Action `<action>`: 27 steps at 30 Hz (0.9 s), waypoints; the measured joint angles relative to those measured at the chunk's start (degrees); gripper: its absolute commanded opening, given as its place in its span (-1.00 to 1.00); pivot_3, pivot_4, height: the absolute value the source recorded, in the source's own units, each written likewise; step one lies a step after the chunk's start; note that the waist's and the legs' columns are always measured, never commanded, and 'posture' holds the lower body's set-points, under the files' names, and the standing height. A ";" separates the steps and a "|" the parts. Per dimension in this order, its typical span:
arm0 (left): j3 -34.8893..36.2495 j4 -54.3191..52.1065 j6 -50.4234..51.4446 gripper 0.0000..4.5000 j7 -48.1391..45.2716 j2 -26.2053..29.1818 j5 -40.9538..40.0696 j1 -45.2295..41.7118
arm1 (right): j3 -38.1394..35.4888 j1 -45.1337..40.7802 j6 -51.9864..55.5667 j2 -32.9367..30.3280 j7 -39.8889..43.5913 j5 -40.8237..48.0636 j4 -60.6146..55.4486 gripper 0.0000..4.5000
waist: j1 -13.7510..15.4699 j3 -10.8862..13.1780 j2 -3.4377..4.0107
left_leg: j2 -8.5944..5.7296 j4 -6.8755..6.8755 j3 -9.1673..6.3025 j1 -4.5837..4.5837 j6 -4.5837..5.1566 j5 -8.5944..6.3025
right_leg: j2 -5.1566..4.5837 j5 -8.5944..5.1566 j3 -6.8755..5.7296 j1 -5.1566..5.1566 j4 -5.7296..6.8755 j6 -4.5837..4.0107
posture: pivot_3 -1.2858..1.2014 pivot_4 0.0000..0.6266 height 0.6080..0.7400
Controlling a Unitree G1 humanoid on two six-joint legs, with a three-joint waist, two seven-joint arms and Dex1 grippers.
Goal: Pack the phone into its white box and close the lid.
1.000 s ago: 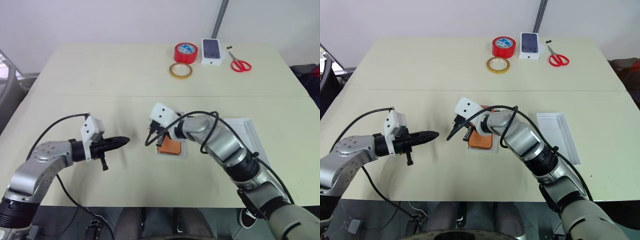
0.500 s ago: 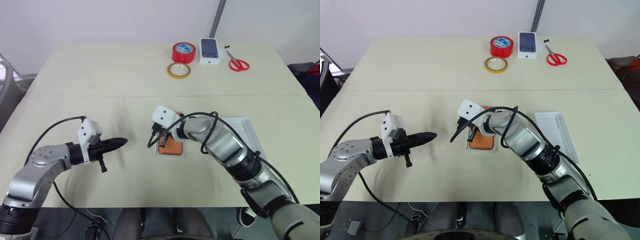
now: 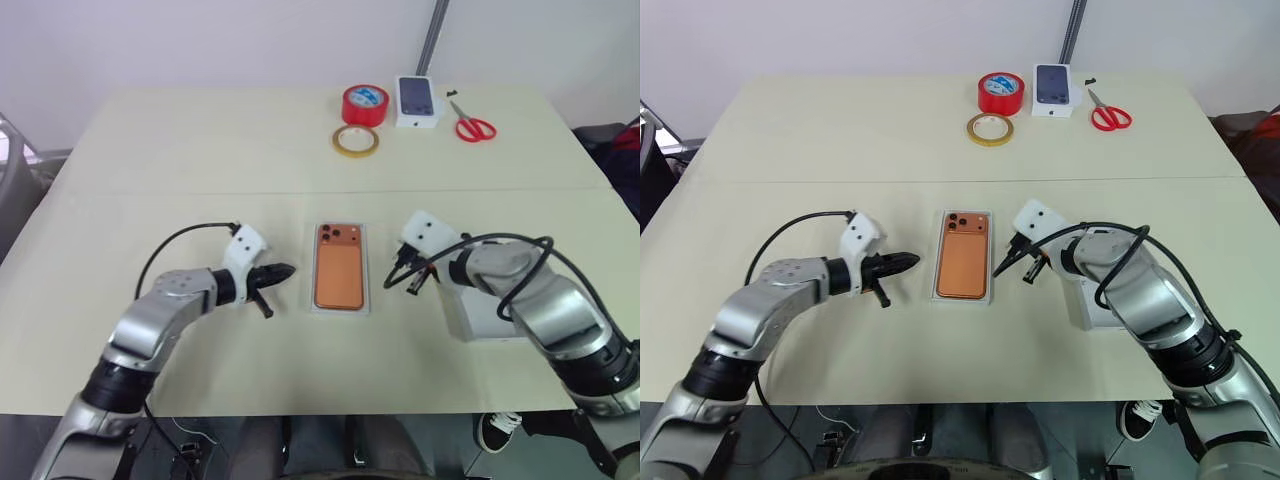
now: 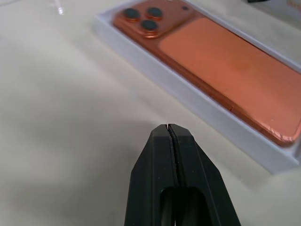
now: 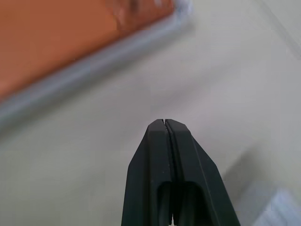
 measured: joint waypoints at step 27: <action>-16.39 10.67 0.61 -0.99 -8.91 -17.14 10.33 -13.59 | -6.03 12.51 3.20 -9.10 2.62 -0.92 -8.58 -1.00 | 2.00 0.00 0.01 | -0.10 0.38 -0.05 -0.10 0.11 -0.06 | -0.06 0.00 -0.08 0.18 -0.03 0.02 | 0.03 -0.52 1.00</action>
